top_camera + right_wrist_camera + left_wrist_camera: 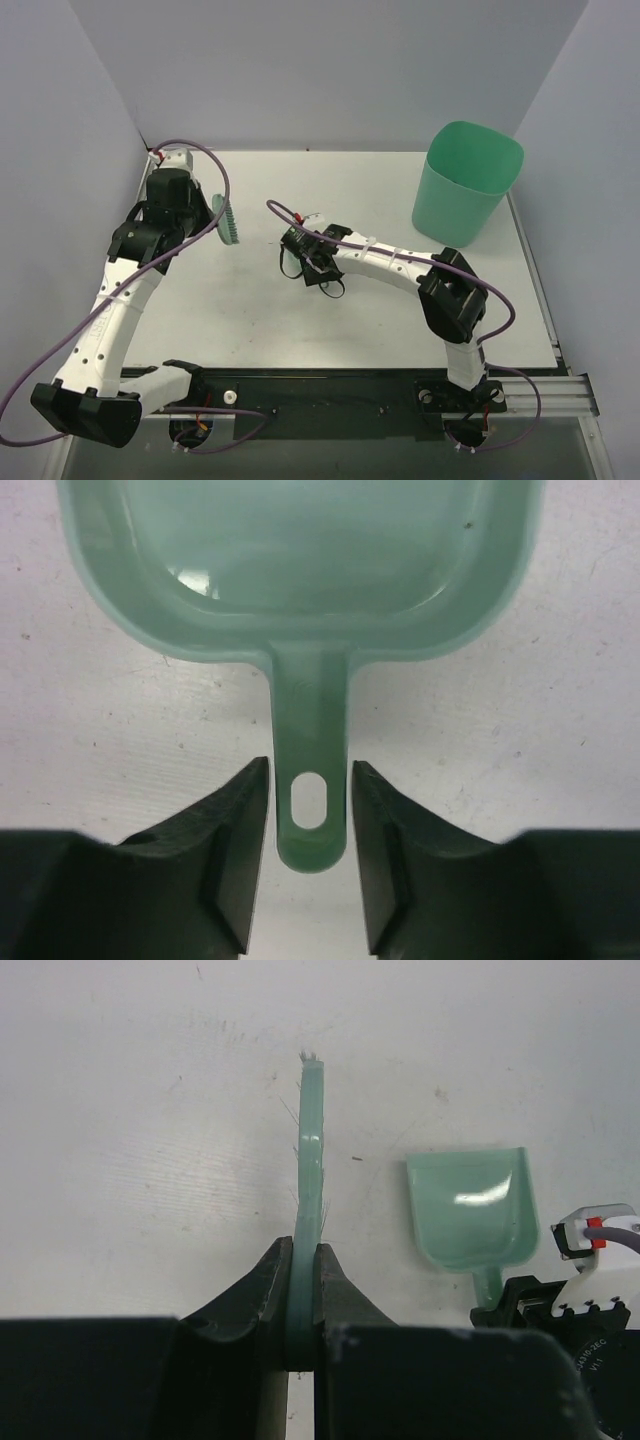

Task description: Sweep away the paper scraps from the table

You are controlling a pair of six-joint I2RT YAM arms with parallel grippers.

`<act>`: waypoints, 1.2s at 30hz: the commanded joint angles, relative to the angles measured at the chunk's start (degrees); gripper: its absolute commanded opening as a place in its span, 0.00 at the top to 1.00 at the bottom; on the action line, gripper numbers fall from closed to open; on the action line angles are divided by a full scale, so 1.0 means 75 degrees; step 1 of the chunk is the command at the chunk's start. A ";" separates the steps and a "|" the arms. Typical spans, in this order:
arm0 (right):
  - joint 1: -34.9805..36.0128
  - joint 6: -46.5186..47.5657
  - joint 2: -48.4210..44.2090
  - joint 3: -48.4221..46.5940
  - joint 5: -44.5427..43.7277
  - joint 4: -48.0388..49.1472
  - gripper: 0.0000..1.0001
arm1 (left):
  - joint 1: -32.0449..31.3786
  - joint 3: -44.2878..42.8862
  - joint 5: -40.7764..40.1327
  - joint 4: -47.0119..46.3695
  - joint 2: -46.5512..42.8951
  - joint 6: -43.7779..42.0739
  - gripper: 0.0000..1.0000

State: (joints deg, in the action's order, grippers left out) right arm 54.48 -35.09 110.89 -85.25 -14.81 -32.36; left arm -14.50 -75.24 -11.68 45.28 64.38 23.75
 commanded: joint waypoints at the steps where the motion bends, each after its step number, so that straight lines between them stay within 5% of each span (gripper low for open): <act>1: 0.0049 0.0167 -0.0207 0.0104 -0.0147 0.0118 0.57 | 0.0047 -0.0210 0.0280 -0.0329 0.0251 0.0442 1.00; 8: -0.0021 0.0331 -0.1294 0.0890 -0.0040 0.0588 0.33 | 0.0047 0.0047 0.1065 -0.1148 0.0440 0.1390 1.00; 17: -0.1180 -0.0196 -0.4539 0.2472 -0.1623 0.0705 0.28 | -0.0035 0.1954 0.3032 -0.4229 0.0767 0.3732 0.99; 26: -0.2072 0.0003 -0.5820 0.3035 -0.1506 0.0284 0.28 | -0.0668 0.3715 0.3233 -0.7441 0.2148 0.5013 0.95; 30: -0.2061 0.0050 -0.5961 0.3000 -0.1401 0.0097 0.27 | -0.0633 0.4406 0.3223 -0.7982 0.2338 0.5248 0.84; 34: -0.2072 0.0109 -0.5985 0.2824 -0.1412 -0.0092 0.27 | -0.0528 0.4490 0.2732 -0.6848 0.1953 0.4525 0.65; 36: -0.2061 0.0120 -0.6020 0.2777 -0.1319 -0.0138 0.22 | -0.0527 0.4257 0.2078 -0.5550 0.1602 0.3904 0.40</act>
State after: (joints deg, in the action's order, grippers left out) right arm 38.70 -34.63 67.55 -62.70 -24.53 -30.83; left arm -19.00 -40.42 10.50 -3.88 82.28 59.51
